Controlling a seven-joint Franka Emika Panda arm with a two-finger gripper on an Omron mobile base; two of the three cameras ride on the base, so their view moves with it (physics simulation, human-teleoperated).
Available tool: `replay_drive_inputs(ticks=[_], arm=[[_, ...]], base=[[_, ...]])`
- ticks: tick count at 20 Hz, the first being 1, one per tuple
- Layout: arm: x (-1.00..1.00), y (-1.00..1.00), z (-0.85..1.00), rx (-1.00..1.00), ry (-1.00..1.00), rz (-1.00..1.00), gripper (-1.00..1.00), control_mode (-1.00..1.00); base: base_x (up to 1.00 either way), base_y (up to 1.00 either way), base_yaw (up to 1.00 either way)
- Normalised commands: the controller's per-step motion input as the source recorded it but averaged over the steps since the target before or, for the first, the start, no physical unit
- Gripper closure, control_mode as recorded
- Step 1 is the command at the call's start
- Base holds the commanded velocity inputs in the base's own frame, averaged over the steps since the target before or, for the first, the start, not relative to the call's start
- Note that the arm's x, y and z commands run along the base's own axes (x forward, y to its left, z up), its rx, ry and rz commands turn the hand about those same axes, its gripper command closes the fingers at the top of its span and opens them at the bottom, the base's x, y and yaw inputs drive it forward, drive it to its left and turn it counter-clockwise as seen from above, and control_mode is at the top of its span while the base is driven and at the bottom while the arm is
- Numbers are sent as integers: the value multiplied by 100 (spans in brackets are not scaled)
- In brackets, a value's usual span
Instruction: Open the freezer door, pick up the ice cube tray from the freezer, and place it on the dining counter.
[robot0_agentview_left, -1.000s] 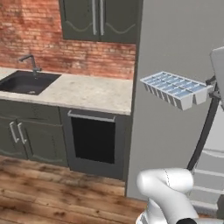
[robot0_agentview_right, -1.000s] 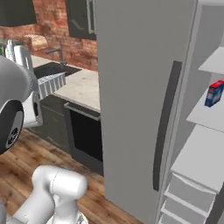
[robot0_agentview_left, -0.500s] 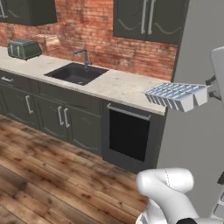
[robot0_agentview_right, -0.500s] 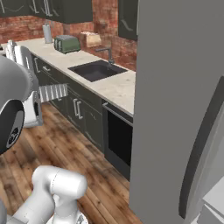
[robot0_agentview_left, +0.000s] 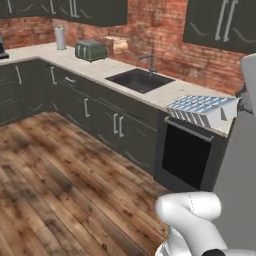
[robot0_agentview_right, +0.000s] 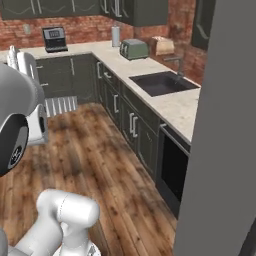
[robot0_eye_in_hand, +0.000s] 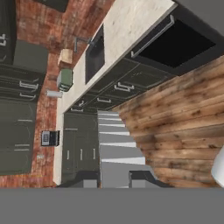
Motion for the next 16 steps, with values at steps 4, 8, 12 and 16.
replay_drive_inputs(ticks=[4,8,12,16], arm=[[0,0,0,0,0,0,100,100],[0,0,0,0,0,0,100,100],[0,0,0,0,0,0,100,100],[0,0,0,0,0,0,100,100]], base=[[0,37,47],[0,37,48],[0,40,49],[0,45,50]])
